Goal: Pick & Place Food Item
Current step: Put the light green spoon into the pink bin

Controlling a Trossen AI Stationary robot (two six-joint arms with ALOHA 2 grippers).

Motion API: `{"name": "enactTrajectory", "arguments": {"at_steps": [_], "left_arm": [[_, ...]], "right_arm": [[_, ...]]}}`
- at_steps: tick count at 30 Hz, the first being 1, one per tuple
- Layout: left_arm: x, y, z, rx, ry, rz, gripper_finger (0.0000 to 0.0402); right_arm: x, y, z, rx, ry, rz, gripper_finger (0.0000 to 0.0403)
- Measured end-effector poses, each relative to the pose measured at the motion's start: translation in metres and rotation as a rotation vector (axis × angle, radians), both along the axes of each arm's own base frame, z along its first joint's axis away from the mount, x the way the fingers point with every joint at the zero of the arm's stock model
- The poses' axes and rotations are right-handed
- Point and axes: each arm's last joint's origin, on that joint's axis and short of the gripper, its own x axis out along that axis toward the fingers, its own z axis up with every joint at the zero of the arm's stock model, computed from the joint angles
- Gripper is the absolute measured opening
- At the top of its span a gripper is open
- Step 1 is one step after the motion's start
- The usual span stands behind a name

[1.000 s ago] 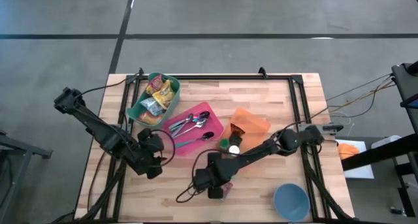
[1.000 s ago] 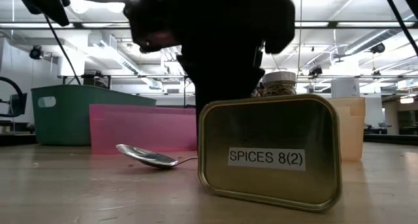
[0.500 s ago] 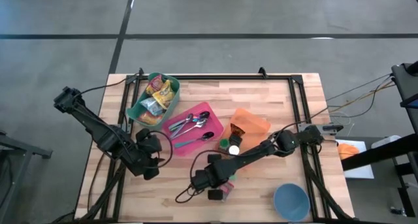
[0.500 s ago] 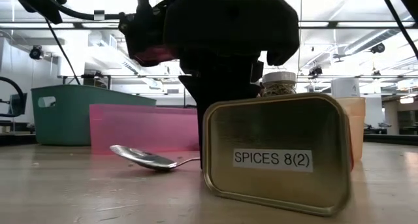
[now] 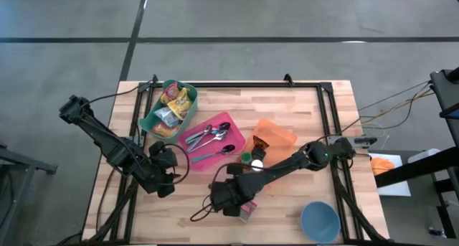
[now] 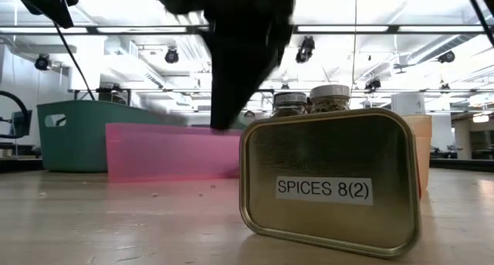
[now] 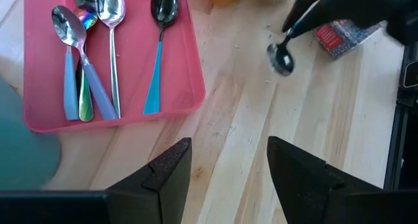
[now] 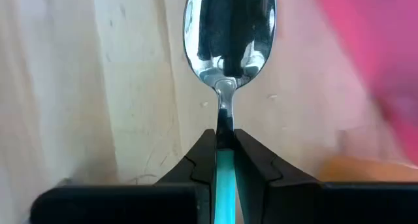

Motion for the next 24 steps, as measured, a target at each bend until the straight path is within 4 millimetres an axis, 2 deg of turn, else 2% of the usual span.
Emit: {"name": "enactTrajectory", "arguments": {"at_steps": [4,11,18,24], "left_arm": [[-0.001,-0.001,0.0,0.003,-0.008,0.009,0.0203],[-0.003,-0.006,0.003,0.089,-0.113,0.038,0.0203],[0.003,-0.02,0.005,0.244,-0.419,0.106,0.0203],[0.021,-0.036,-0.01,0.303,-0.686,0.045,0.0203]], "right_arm": [[-0.009,0.007,0.025,-0.046,-0.087,-0.027,0.0025],[-0.036,0.028,0.081,-0.137,-0.321,-0.073,0.0024],[-0.062,0.044,0.139,-0.28,-0.654,-0.152,0.0024],[-0.057,0.053,0.164,-0.387,-0.863,-0.173,0.0024]]}}
